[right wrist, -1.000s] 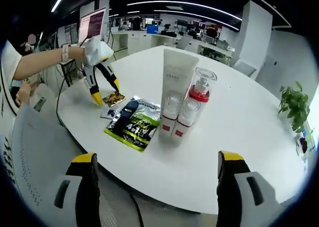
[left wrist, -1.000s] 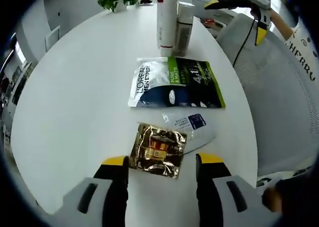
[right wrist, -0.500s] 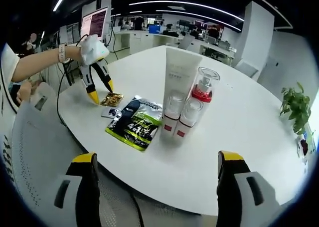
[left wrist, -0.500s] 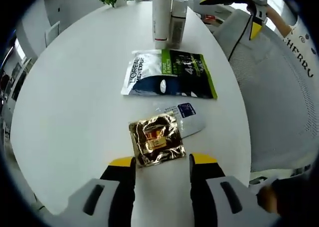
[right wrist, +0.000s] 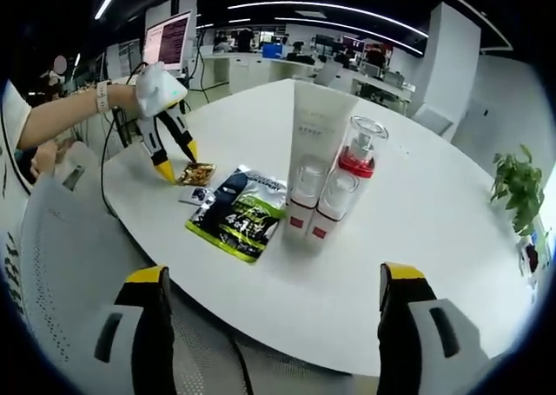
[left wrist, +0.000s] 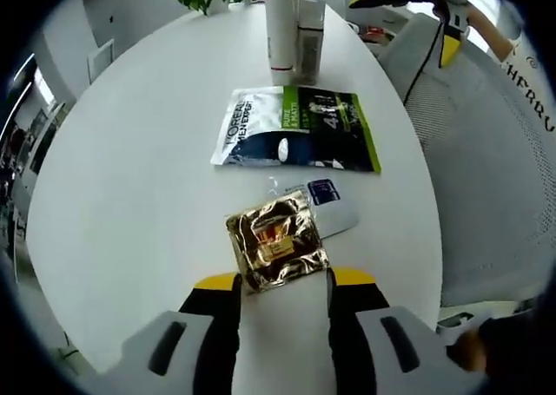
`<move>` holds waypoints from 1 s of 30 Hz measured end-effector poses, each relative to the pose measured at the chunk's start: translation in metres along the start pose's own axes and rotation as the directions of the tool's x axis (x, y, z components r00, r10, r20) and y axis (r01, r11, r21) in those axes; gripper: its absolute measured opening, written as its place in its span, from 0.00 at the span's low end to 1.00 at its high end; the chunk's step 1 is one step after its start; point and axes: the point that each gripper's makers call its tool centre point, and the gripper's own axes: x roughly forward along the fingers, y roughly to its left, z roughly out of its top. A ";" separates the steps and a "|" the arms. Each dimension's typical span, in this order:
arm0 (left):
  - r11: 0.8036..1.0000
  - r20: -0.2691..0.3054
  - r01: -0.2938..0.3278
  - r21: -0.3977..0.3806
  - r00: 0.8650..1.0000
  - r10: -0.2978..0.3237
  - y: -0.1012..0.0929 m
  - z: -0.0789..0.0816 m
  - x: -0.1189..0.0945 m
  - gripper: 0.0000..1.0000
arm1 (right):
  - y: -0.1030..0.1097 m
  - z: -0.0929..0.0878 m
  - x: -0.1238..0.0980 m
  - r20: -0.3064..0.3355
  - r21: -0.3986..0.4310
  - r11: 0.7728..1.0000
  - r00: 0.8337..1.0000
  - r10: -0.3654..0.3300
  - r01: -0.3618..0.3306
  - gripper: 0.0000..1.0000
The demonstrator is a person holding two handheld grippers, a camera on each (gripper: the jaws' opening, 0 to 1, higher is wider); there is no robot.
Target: Arrange the skincare products in the storage area until every visible bottle or jar stands upright without overlapping.
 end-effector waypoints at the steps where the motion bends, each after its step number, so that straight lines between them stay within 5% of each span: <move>1: 1.000 0.007 -0.013 0.009 1.000 0.013 0.002 0.001 0.001 0.36 | 0.001 0.000 0.001 -0.002 0.000 1.000 1.000 0.003 -0.003 0.99; 13: 0.997 0.057 -0.054 0.052 0.997 0.051 0.011 0.017 0.005 0.46 | 0.003 -0.003 0.001 -0.006 0.003 1.000 1.000 0.013 -0.013 0.99; 30: 1.000 0.043 -0.020 -0.022 0.999 0.020 0.014 0.022 0.010 0.41 | 0.006 -0.006 0.005 -0.022 0.008 1.000 0.999 0.025 -0.025 0.99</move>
